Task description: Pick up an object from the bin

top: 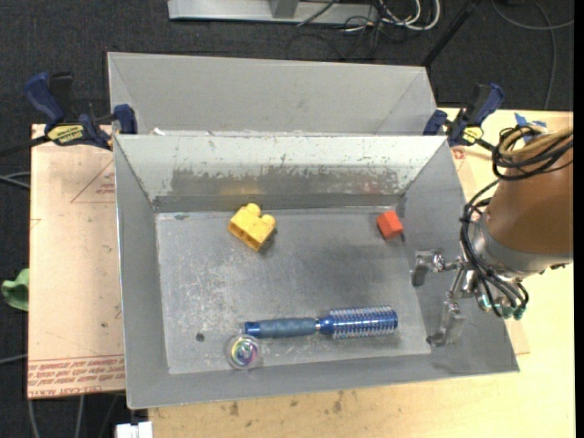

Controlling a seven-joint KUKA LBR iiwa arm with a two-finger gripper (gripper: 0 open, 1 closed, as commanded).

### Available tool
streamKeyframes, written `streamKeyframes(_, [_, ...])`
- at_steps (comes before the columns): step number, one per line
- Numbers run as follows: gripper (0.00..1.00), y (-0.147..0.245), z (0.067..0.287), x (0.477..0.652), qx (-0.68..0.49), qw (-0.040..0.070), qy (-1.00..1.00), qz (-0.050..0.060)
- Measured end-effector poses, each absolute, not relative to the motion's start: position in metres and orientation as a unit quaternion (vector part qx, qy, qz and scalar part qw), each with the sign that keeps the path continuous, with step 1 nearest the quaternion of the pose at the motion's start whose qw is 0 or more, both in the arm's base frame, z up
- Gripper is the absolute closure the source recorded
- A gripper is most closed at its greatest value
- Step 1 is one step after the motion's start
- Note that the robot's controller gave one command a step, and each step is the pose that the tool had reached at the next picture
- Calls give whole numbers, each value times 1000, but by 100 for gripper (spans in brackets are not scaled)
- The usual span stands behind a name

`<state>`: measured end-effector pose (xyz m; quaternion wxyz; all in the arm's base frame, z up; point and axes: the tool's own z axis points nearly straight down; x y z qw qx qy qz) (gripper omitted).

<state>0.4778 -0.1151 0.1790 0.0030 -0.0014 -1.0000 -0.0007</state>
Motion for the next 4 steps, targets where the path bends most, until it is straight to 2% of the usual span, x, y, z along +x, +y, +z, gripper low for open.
streamKeyframes(1, [0,-28,86,493,-34,3,-999,-3])
streamKeyframes(2, [100,-33,89,495,-36,0,-999,0])
streamKeyframes(3, [100,16,70,533,146,-2,-989,-1])
streamKeyframes(4, [100,8,226,528,210,-5,-978,1])
